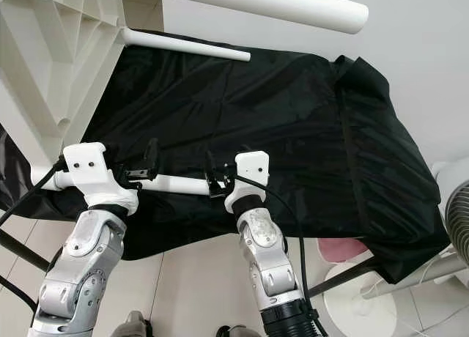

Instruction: Building children table

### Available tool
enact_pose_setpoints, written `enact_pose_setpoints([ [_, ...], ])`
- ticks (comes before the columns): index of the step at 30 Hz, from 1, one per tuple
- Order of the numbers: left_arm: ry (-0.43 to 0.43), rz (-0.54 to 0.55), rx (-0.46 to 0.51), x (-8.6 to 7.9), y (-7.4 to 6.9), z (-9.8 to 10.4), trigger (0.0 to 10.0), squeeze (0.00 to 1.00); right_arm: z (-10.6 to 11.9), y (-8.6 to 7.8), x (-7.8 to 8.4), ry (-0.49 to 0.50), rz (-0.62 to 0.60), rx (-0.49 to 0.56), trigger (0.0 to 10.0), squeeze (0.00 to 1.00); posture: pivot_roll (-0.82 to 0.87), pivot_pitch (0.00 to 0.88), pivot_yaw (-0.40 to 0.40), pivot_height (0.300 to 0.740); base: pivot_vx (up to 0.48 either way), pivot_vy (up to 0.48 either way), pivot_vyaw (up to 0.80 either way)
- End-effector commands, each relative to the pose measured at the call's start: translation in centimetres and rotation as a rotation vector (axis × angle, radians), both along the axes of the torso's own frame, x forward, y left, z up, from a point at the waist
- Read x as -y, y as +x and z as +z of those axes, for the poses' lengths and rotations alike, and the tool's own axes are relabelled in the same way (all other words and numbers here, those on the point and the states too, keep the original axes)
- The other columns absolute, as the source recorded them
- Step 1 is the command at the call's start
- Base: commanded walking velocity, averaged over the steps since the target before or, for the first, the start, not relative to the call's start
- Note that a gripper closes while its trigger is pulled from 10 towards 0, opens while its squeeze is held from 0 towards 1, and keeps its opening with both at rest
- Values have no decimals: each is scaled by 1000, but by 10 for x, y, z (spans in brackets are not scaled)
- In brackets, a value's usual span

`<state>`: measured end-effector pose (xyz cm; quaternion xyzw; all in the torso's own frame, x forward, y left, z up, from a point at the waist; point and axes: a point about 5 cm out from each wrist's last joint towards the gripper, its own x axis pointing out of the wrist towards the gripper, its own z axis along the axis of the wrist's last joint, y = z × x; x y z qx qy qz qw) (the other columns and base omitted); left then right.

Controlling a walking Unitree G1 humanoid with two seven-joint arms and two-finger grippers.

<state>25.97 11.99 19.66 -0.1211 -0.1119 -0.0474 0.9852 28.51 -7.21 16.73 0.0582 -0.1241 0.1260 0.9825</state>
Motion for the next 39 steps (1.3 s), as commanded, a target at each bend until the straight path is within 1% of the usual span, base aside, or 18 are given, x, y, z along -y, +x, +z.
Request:
enact_pose_setpoints([
  [1,0,-42,5,4,1,-1,10000,0,3,-1,-9,78,-3,-17,10000,0,264,76,-89,740,0,0,0],
  [5,0,-52,1,6,4,-4,10000,0,-2,0,-9,58,5,-29,10000,0,257,72,-87,740,0,0,0],
  [7,-8,-51,13,6,5,-1,10000,0,-1,1,-7,63,-13,-27,10000,0,255,71,-88,740,0,0,0],
  [9,0,-64,14,7,6,-1,10000,0,-3,0,-9,56,-11,-30,10000,0,246,81,-77,740,0,0,0],
  [11,-22,-71,3,9,5,-3,10000,0,-2,-1,-4,52,-43,-23,10000,0,227,94,-76,740,0,0,0],
  [14,-39,-77,2,13,4,-4,10000,0,0,-4,1,48,-61,-15,10000,0,202,103,-79,740,0,0,0],
  [17,-46,-81,5,14,4,-3,10000,0,0,-6,1,46,-62,-13,10000,0,202,103,-79,740,0,0,0],
  [19,-42,-112,-10,21,4,-7,10000,0,-4,-10,6,32,-73,-30,10000,0,169,120,-77,740,0,0,0],
  [21,-27,-122,-7,25,4,-7,10000,0,-4,-12,11,29,-96,-29,10000,0,156,112,-72,740,0,0,0],
  [24,-32,-126,-1,26,5,-5,10000,0,-2,-13,11,27,-95,-20,10000,0,140,124,-66,740,0,0,0],
  [25,-20,-141,-8,29,5,-7,10000,0,-2,-15,9,15,-81,-15,10000,0,130,131,-61,740,0,0,0],
  [28,-9,-147,-12,30,5,-9,10000,0,-3,-16,9,9,-82,-16,10000,0,129,128,-61,740,0,0,0],
  [30,-18,-138,-9,29,6,-8,10000,0,-2,-15,10,17,-89,-12,10000,0,133,122,-62,740,0,0,0],
  [35,-32,-143,3,29,6,-5,10000,0,-2,-13,5,20,-73,-11,10000,0,138,133,-62,740,0,0,0],
  [37,-18,-110,15,25,5,-2,10000,0,3,-10,9,35,-90,-3,10000,0,162,129,-77,740,0,0,0],
  [39,-5,-106,24,24,4,-1,10000,0,5,-9,8,36,-79,2,10000,0,170,136,-85,740,0,0,0],
])
